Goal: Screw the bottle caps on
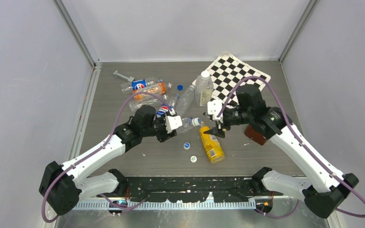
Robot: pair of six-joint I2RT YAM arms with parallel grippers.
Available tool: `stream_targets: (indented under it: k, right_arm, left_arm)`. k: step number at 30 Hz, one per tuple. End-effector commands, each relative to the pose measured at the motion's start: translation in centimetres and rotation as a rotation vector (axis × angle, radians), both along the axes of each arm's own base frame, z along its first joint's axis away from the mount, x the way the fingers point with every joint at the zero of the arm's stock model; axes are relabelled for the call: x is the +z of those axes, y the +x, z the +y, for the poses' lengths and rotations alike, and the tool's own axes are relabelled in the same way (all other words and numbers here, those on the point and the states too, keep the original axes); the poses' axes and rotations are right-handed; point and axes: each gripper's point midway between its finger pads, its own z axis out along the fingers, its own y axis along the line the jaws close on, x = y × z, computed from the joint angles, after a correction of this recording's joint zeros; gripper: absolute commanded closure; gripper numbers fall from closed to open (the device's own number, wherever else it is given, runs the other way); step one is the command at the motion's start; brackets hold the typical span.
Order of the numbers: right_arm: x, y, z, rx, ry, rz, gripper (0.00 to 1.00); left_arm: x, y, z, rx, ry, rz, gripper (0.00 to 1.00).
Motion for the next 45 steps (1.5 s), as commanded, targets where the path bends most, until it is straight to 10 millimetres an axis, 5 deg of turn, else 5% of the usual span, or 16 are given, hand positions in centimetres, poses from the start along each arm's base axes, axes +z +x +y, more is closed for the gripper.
stream_targets:
  k: [1,26,29,34,40,45]
  right_arm:
    - [-0.7,-0.5,0.6,0.143,-0.063,-0.112,0.26]
    - [-3.9,0.3,1.9,0.185,-0.154,-0.124,0.47]
    - [-4.1,0.0,2.1,0.193,-0.150,-0.102,0.56]
    - [-4.4,-0.5,2.5,0.163,-0.141,0.027,0.95]
    - [-4.7,0.8,4.0,-0.168,-0.026,0.429,0.99]
    - [-5.0,4.3,3.8,-0.731,0.115,0.873,0.99]
  left_arm:
    - [1.9,-0.8,-1.6,-0.067,-0.066,0.039,1.00]
    - [2.7,-3.1,-2.8,-0.175,-0.119,0.133,1.00]
    - [2.7,-3.0,-2.7,-0.168,-0.115,0.127,1.00]
    - [2.4,-1.5,-2.0,-0.094,-0.087,0.073,1.00]
    - [3.0,0.9,-0.6,0.025,-0.073,-0.063,1.00]
    - [3.9,2.6,0.7,0.103,-0.052,-0.207,1.00]
